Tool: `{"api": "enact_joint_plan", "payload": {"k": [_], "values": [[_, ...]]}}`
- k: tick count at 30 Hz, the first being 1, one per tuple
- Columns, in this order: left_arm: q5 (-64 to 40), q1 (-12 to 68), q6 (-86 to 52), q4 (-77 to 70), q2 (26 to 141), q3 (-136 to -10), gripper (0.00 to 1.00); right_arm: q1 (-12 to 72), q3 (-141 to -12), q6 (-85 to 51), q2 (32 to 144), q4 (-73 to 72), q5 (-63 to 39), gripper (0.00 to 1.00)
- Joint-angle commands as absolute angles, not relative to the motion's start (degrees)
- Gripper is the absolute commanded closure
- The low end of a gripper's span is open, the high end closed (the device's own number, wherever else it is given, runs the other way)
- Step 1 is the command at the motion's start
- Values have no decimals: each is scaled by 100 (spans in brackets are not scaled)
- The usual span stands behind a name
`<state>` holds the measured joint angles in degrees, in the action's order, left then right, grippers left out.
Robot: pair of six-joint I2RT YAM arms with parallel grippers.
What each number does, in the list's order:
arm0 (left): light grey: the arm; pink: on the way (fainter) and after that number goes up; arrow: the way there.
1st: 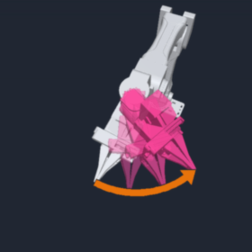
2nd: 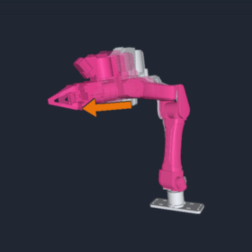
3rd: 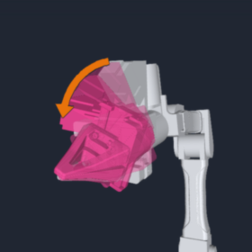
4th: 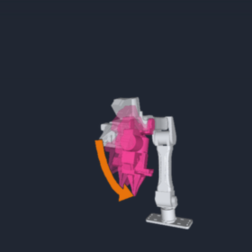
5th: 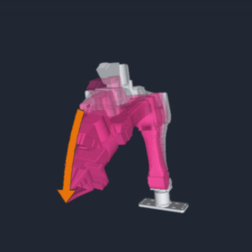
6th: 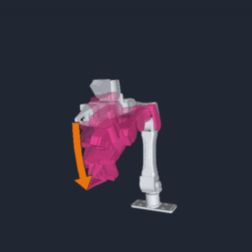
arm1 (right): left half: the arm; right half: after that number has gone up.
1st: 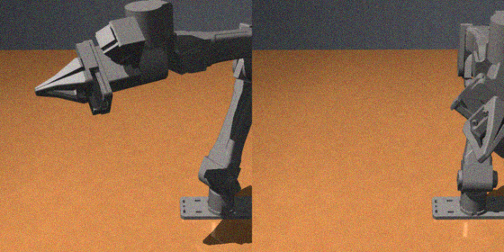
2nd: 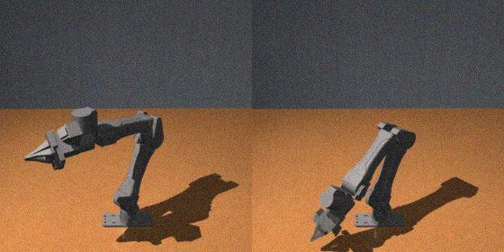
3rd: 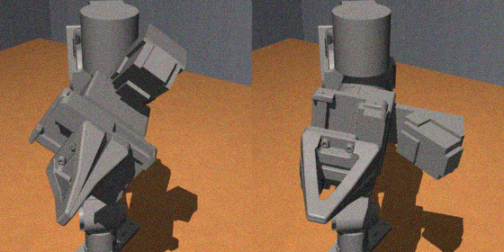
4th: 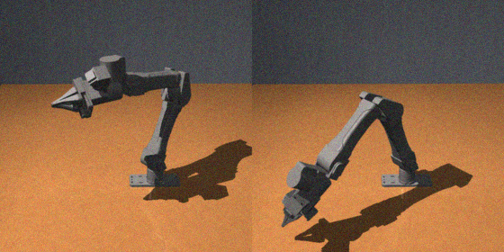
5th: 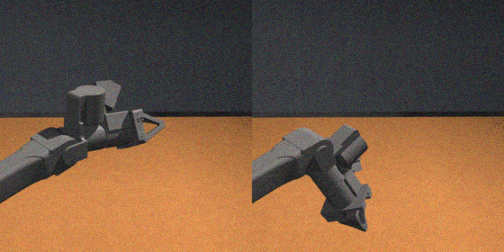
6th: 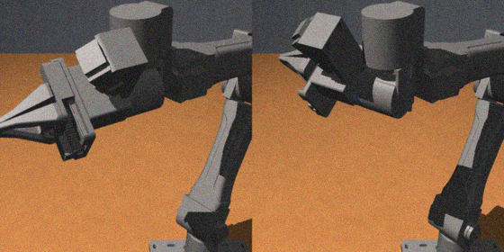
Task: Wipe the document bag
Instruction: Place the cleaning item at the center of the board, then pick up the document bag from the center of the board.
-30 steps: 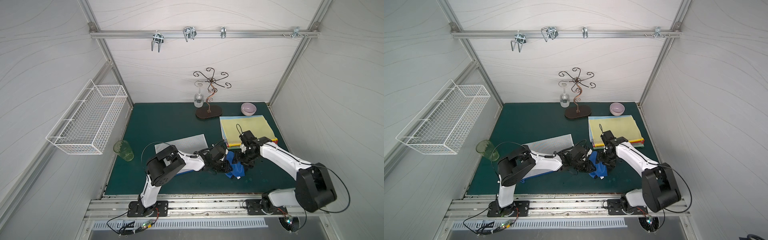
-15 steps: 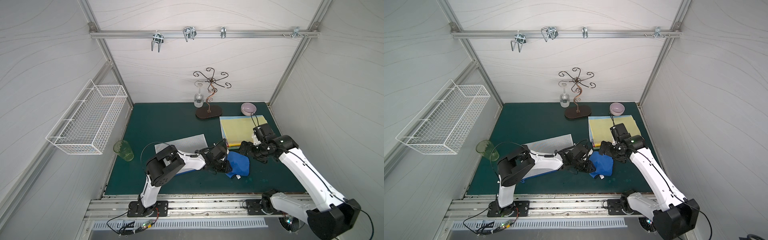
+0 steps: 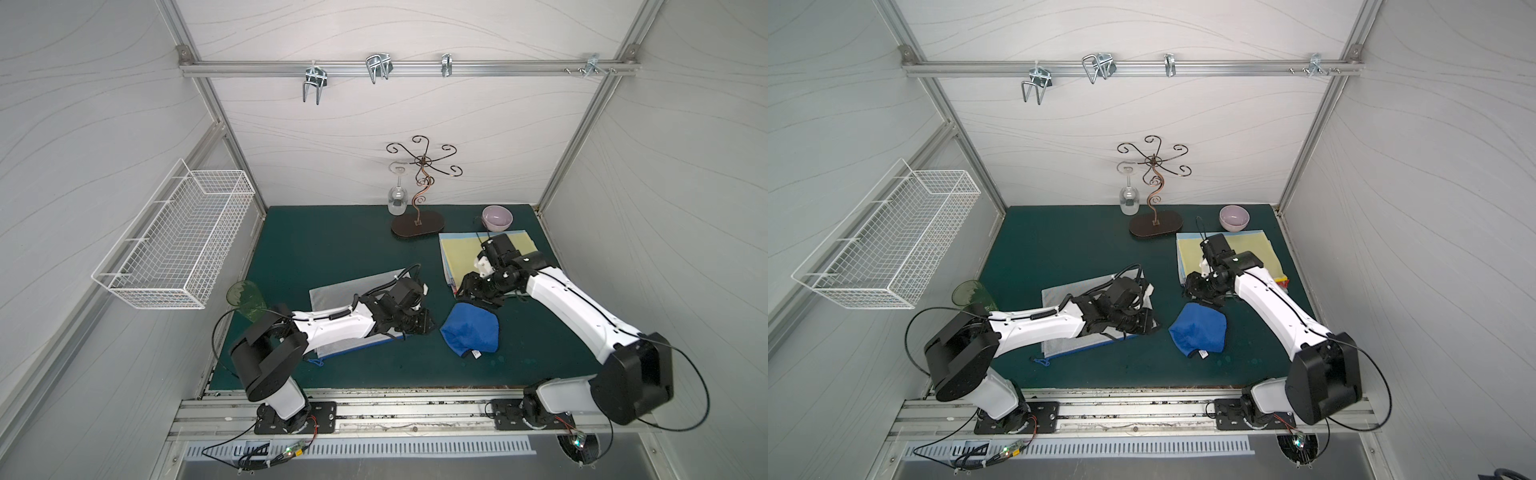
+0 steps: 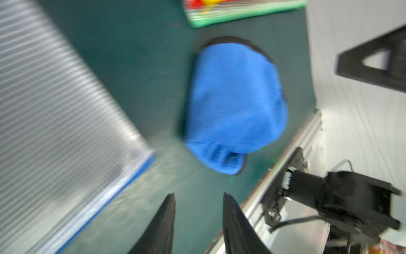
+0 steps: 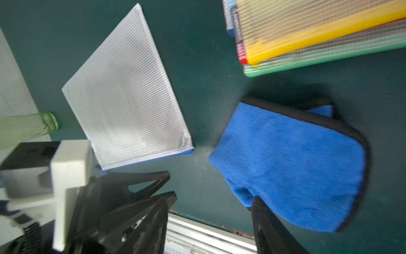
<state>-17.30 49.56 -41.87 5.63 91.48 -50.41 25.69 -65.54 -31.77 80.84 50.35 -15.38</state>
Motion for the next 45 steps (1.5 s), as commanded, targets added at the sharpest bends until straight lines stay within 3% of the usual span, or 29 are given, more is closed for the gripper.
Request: {"api": "enact_joint_plan", "payload": {"k": [1,7,16,22,33,36,42,45], "values": [[-1444,4584,-4652,853,8956,-4516,61,2927,-6770,-2907,8918,4391,-2492,42],[-1262,4194,-4699,795,9012,-4334,61,3396,-6803,-3053,10286,3663,-3157,48],[-1011,4183,-5036,740,9228,-4175,61,3529,-6212,-3217,10660,3329,-2815,47],[-926,4140,-5074,954,9236,-4122,61,3580,-6097,-3557,11346,2550,-3592,47],[-1031,4078,-5055,875,9456,-4061,62,3542,-5673,-4230,11166,1182,-4348,51],[-1018,4078,-5062,863,9445,-4067,62,3548,-5771,-4234,11054,1230,-4271,63],[-776,4012,-5089,977,8839,-3986,62,3567,-6102,-3759,10637,2130,-3707,99],[-655,3899,-5038,1231,8239,-4055,60,3552,-6375,-3447,10377,2780,-3332,100]]}}
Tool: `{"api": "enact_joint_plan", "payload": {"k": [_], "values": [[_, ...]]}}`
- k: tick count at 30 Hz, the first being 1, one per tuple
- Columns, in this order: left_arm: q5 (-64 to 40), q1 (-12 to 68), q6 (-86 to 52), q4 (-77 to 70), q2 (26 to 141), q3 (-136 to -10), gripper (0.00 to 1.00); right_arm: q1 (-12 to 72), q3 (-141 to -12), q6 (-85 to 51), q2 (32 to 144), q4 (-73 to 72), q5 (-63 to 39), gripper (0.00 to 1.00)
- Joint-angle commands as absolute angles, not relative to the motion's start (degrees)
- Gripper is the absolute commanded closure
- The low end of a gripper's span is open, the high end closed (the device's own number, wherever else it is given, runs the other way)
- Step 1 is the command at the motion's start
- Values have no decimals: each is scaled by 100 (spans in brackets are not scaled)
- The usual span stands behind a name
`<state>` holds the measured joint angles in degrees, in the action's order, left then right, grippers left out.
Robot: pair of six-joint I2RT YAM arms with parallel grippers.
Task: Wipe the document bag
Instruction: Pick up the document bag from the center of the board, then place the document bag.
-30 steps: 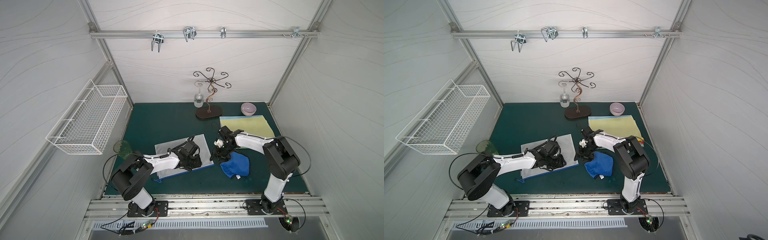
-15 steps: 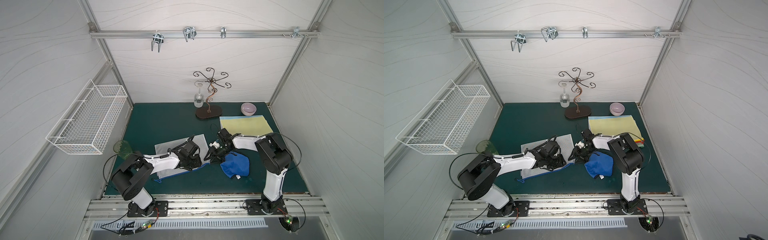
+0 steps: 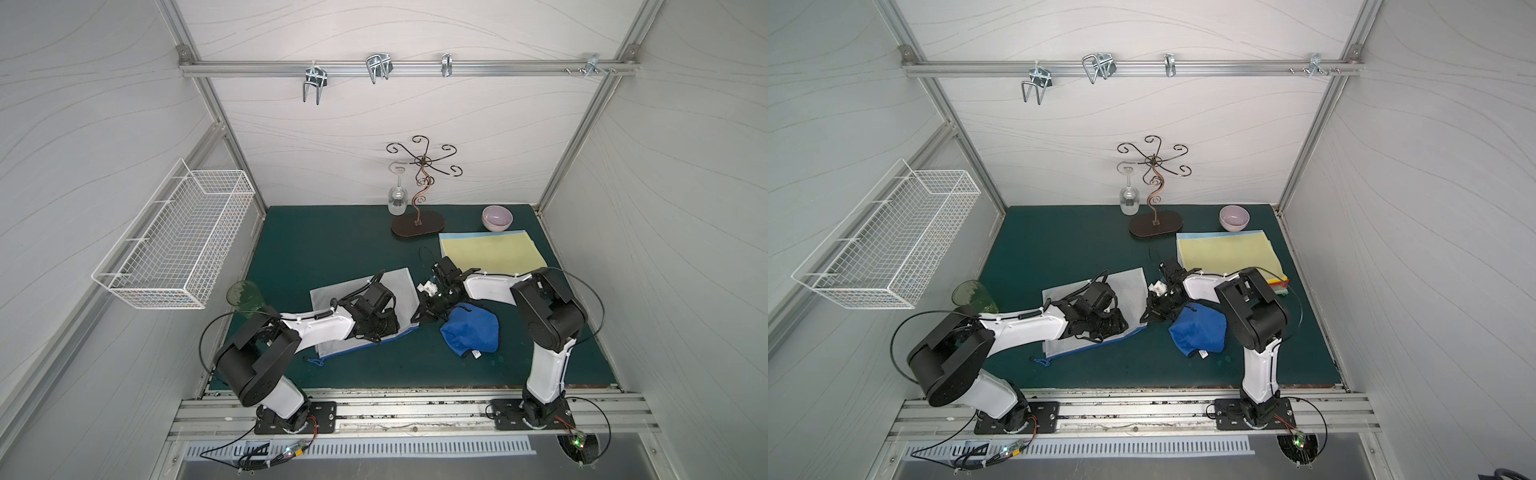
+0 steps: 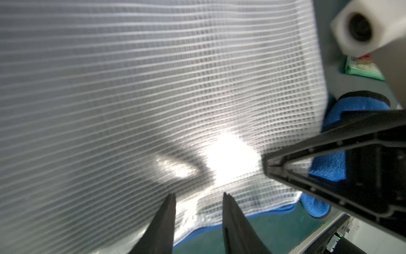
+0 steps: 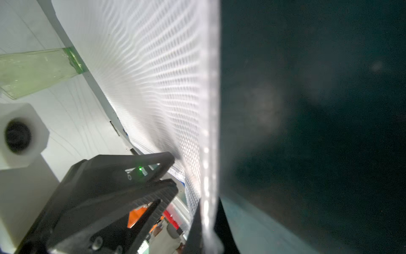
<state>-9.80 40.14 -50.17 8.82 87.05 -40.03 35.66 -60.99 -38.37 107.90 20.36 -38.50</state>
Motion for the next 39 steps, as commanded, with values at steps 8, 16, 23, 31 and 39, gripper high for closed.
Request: {"api": "enact_joint_plan", "payload": {"k": [8,16,23,31,39], "values": [[-329,3650,-4690,2322,6681,-4403,57,2504,-7405,-2343,9620,5148,-1800,100],[-158,3604,-4686,2697,6046,-4289,57,1410,-7943,-1358,9733,5776,-480,100],[-158,3569,-4648,2817,6050,-4359,57,804,-8653,-806,10672,5905,290,100],[-137,3492,-4534,2975,6061,-4451,57,148,-9723,-309,11615,6169,1070,100],[-193,3349,-4459,2969,6176,-4559,57,-74,-10208,168,12247,6371,1773,100]]}}
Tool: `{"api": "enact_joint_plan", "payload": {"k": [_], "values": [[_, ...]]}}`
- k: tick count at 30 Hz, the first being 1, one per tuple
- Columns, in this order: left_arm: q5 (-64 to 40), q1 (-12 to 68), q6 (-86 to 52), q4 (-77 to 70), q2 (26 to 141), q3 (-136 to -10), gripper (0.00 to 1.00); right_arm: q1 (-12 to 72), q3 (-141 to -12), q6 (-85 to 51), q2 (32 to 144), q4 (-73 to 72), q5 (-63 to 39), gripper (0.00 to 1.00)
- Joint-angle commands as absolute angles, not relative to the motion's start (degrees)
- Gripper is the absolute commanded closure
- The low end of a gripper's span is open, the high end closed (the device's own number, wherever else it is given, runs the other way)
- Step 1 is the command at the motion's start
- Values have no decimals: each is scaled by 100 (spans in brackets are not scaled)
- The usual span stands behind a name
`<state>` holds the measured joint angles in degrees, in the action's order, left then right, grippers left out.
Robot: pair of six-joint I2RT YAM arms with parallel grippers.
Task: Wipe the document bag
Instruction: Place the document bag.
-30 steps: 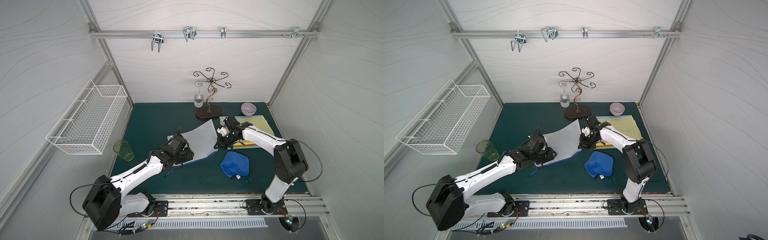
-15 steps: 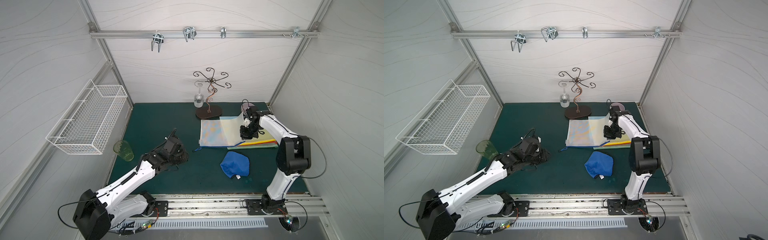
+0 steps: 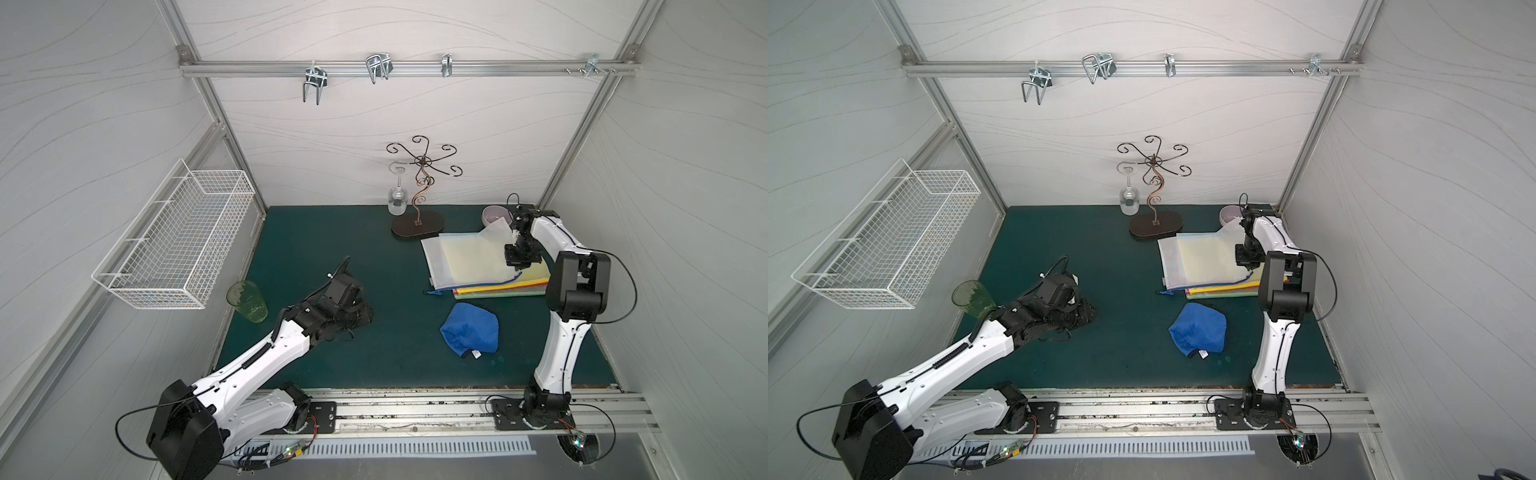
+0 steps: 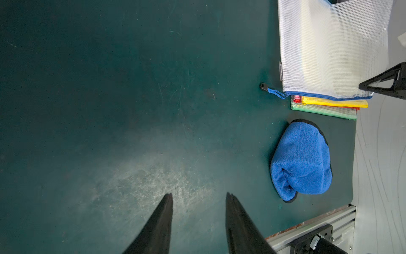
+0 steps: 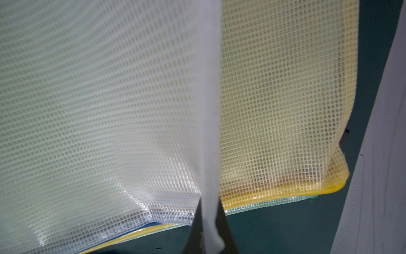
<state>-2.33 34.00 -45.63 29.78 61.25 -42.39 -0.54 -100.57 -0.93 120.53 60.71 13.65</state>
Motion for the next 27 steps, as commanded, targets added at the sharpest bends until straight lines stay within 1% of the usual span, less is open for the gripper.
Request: {"api": "enact_joint_plan", "payload": {"k": [1,6,14,19,27], "values": [[-193,3339,-4451,2976,6194,-4577,57,-100,-10243,198,12304,6367,1837,100],[-246,3246,-4395,2996,6327,-4669,57,-259,-10357,272,12563,6355,2082,100],[-350,3121,-4296,2996,6521,-4843,57,-635,-10029,373,12395,6107,2564,100],[-438,3072,-4255,2889,6639,-4872,57,-656,-10227,487,12473,6091,2319,100],[-453,3008,-4234,2949,6576,-4835,57,-501,-10398,558,12647,6013,2390,100]]}}
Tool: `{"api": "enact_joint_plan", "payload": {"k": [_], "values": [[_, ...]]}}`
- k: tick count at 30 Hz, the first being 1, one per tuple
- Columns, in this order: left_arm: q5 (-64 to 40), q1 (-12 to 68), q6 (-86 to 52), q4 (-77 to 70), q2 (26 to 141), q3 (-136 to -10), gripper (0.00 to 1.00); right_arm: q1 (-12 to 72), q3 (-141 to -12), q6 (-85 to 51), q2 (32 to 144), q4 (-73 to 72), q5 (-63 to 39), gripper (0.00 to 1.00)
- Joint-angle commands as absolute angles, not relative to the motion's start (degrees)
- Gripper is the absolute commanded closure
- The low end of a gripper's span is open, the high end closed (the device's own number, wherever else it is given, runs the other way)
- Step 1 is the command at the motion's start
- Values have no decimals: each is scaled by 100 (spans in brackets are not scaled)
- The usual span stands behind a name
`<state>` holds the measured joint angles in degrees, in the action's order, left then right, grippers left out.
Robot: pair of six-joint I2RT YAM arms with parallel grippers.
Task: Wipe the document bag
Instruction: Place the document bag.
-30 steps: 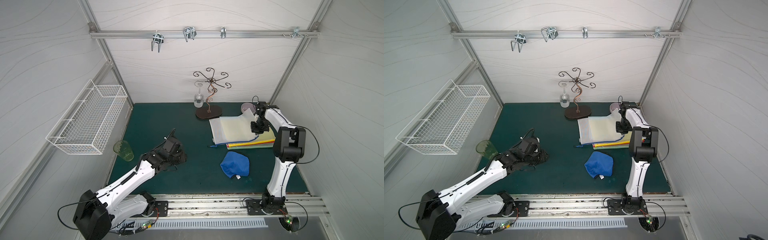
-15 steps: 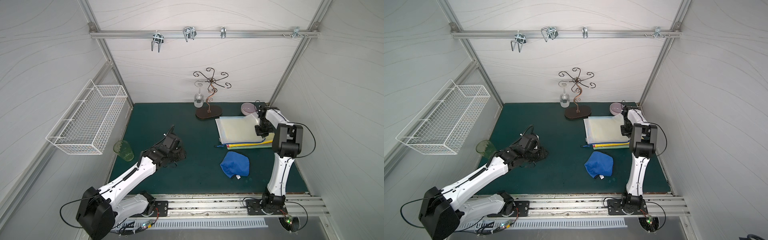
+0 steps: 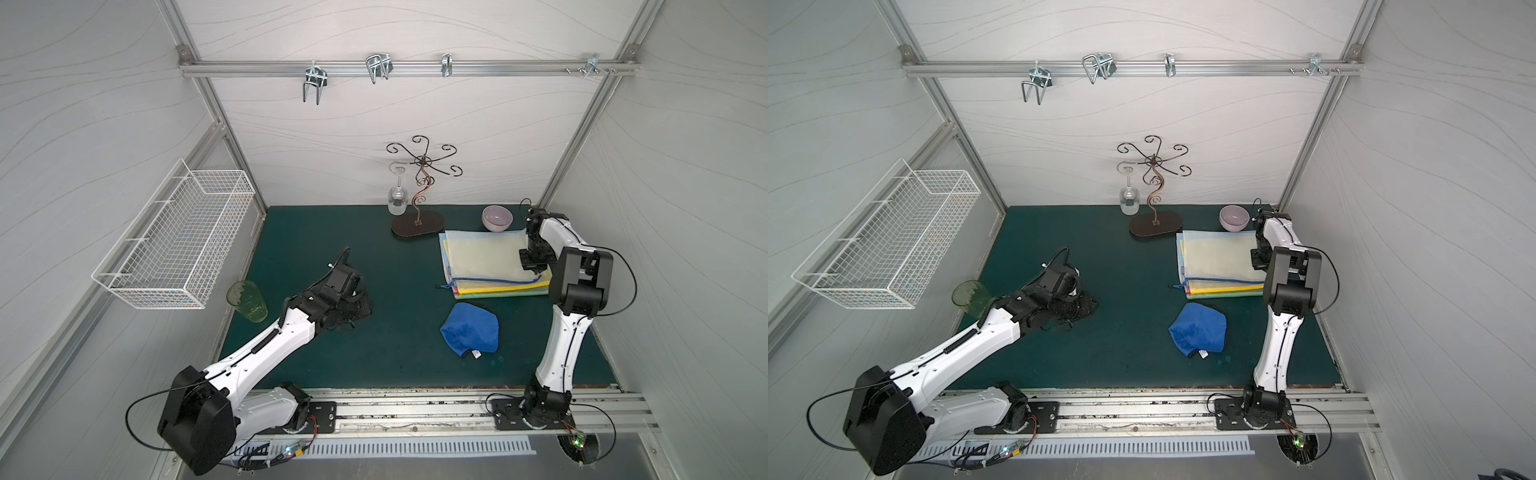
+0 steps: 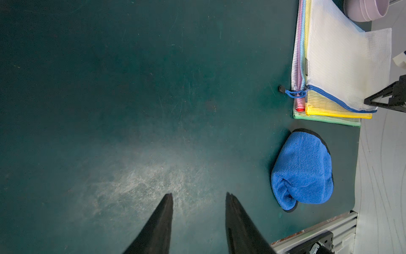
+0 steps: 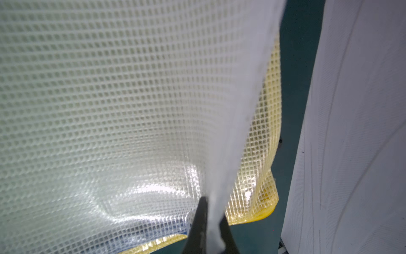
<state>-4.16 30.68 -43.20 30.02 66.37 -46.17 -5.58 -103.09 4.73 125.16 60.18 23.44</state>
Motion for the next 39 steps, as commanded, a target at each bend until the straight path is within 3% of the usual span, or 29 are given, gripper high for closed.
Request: {"api": "enact_joint_plan", "payload": {"k": [1,6,18,29,34,36,39], "values": [[-455,2999,-4236,2944,6559,-4817,57,-501,-10389,539,12645,6003,2422,97],[-437,2971,-4245,2932,6544,-4773,57,-517,-10436,446,12629,6003,2644,63],[-338,2944,-4184,2962,6430,-4746,56,-486,-10317,-123,11897,5889,2693,1],[483,2645,-3554,3416,5880,-4963,41,-298,-9395,-895,10184,5651,987,1],[961,2219,-3102,3484,5536,-4996,21,244,-8396,-1163,8986,4970,99,1],[1082,2032,-2931,3456,5481,-4983,1,529,-7901,-1401,8480,4483,-212,1],[1228,1711,-2732,3283,5480,-4899,1,999,-6928,-1681,7724,3352,-166,1]]}}
